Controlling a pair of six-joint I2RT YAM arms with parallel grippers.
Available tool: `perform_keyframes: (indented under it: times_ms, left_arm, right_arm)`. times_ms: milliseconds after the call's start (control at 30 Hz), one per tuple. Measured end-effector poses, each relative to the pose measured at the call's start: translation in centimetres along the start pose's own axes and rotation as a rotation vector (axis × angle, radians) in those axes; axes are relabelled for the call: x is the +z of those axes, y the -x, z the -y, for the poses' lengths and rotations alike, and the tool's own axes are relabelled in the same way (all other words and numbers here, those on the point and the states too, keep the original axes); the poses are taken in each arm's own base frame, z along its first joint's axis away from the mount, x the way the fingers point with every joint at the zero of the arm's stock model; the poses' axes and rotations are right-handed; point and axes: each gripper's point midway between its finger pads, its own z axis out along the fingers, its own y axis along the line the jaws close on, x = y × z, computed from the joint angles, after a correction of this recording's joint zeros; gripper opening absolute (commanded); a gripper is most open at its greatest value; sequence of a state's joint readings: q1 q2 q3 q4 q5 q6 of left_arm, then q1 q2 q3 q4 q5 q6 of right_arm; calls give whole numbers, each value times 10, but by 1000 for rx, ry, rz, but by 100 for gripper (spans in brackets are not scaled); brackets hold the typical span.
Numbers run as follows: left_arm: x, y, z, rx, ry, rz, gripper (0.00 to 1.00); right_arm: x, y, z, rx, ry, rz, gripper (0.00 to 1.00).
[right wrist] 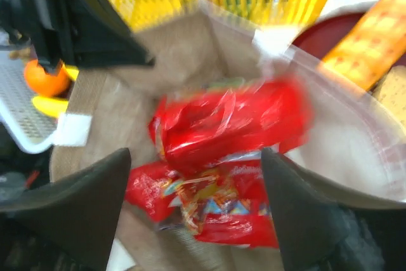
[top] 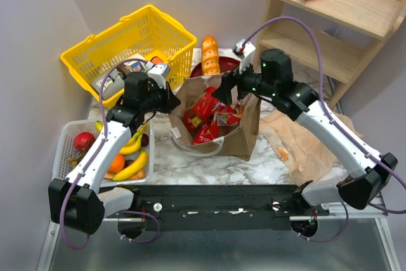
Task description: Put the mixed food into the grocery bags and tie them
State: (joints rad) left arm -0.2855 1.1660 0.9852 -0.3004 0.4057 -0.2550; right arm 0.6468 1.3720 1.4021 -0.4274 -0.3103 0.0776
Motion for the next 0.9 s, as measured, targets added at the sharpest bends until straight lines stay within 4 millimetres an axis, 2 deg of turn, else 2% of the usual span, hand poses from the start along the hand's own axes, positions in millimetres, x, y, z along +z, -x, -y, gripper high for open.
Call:
perform_keyframes:
  times_ms: [33, 67, 100, 233, 267, 300, 367, 467, 533, 600, 733, 800, 900]
  left_arm:
    - [0, 0, 0, 0, 0, -1, 0]
    - [0, 0, 0, 0, 0, -1, 0]
    - [0, 0, 0, 0, 0, -1, 0]
    - [0, 0, 0, 0, 0, -1, 0]
    - [0, 0, 0, 0, 0, -1, 0]
    - [0, 0, 0, 0, 0, -1, 0]
    - [0, 0, 0, 1, 0, -2, 0]
    - [0, 0, 0, 1, 0, -1, 0]
    - [0, 0, 1, 4, -2, -2, 0]
    - [0, 0, 1, 6, -2, -1, 0]
    - [0, -1, 2, 9, -4, -2, 0]
    - [0, -1, 3, 12, -7, -3, 0]
    - [0, -1, 4, 14, -8, -3, 0]
  right_arm:
    - [-5, 14, -1, -17, -6, 31, 100]
    - [-16, 38, -2, -41, -22, 79, 100]
    - [-20, 45, -3, -48, -25, 98, 100]
    - [-68, 124, 11, -111, -162, 260, 100]
    - [-87, 153, 24, -120, -222, 321, 100]
    - [-100, 172, 36, -124, -270, 362, 100]
    - [-140, 218, 77, -125, -421, 470, 100]
    - [-172, 244, 130, -109, -575, 528, 100]
    - [-180, 248, 168, -81, -648, 532, 100]
    - [-179, 242, 203, -41, -685, 514, 100]
    - [-173, 206, 277, 60, -739, 437, 100]
    - [-173, 192, 305, 94, -767, 411, 100]
    - [-179, 177, 333, 131, -802, 394, 100]
